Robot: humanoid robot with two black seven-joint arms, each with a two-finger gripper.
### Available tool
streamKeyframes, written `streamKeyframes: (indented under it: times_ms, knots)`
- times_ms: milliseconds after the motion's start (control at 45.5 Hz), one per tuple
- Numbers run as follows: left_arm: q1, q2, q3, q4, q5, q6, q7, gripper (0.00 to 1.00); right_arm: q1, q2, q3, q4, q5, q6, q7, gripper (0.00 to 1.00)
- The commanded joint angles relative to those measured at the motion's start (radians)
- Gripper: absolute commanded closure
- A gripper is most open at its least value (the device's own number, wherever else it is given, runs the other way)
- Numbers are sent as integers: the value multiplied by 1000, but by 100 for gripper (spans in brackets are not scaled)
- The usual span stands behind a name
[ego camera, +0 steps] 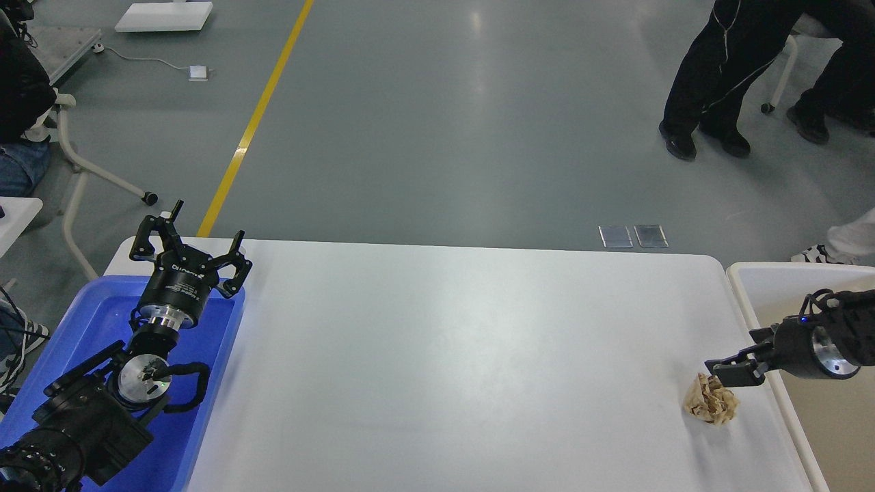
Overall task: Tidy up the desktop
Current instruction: 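Lower the right gripper onto the paper ball and close on it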
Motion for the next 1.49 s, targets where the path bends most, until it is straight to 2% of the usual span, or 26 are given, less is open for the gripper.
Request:
streamKeyframes:
  times_ms: [0, 681, 1187, 1363, 1473]
  knots:
    - [0, -1, 0, 0, 0, 0, 0, 0, -65, 36, 12, 16, -31, -8, 1, 0]
    - [0, -1, 0, 0, 0, 0, 0, 0, -215, 152, 84, -202, -22, -10, 1, 0]
    - [0, 1, 0, 0, 0, -2, 0, 0, -244, 157, 84, -210, 20, -37, 1, 4]
    - [0, 1, 0, 0, 0, 0, 0, 0, -251, 162, 84, -214, 20, -85, 1, 17]
    - [0, -1, 0, 0, 0, 0, 0, 0, -252, 171, 84, -230, 20, -91, 1, 43]
